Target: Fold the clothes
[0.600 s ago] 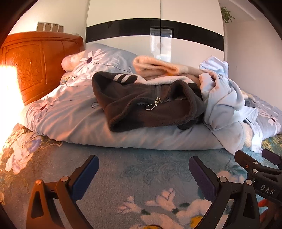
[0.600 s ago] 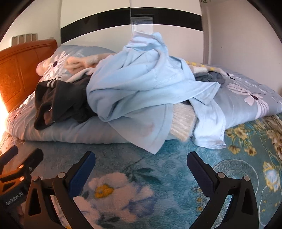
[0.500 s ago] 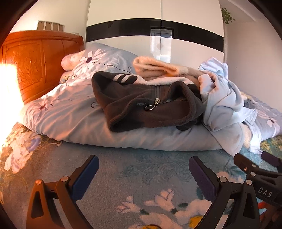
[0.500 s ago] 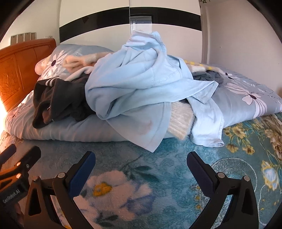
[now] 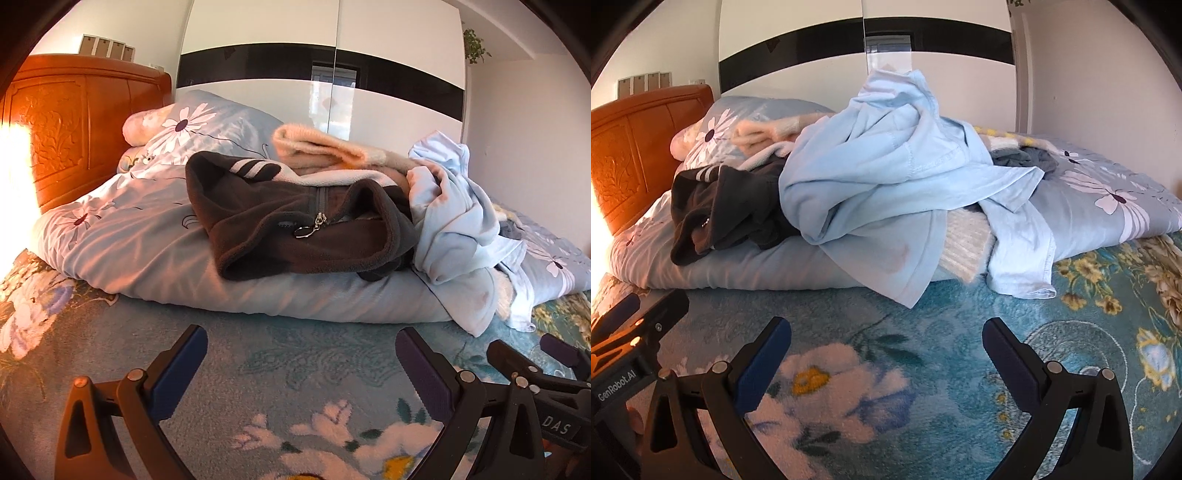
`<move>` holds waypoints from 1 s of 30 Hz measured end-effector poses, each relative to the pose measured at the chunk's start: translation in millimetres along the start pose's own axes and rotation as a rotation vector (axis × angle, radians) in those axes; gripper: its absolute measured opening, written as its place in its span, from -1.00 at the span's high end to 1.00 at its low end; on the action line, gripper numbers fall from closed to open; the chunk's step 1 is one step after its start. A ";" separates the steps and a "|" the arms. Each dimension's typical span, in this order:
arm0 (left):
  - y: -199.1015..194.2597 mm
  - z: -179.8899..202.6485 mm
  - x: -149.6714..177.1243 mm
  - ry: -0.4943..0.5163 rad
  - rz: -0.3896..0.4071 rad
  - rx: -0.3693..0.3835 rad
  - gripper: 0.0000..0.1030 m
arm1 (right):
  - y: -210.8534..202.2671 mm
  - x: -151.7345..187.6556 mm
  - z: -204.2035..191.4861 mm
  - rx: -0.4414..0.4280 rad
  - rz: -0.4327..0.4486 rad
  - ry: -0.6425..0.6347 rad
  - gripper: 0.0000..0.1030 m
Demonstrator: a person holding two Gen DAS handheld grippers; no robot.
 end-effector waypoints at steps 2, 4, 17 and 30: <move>-0.4 0.2 -0.1 -0.001 0.004 0.003 -1.00 | -1.9 -0.2 -1.4 -0.005 0.003 -0.009 -1.00; -2.1 1.5 -0.3 0.006 0.018 0.003 -1.00 | -4.5 0.4 -3.6 -0.005 0.011 -0.024 -1.00; -14.5 13.2 -2.6 0.059 0.089 0.010 -1.00 | -8.5 -0.1 -1.6 0.004 -0.019 -0.037 -1.00; -15.4 9.1 -3.0 0.029 0.069 0.061 -1.00 | -12.5 -4.1 -4.8 0.007 -0.046 -0.044 -1.00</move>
Point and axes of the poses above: each gripper's, at about its wrist camera, not at the fingertips, and y roughly the way its jaws point, z to its right, x to its underside, the point moved 1 cm from there along y, roughly the way its jaws point, and after that the axes turned 3 degrees about y, right-handed, at the moved point
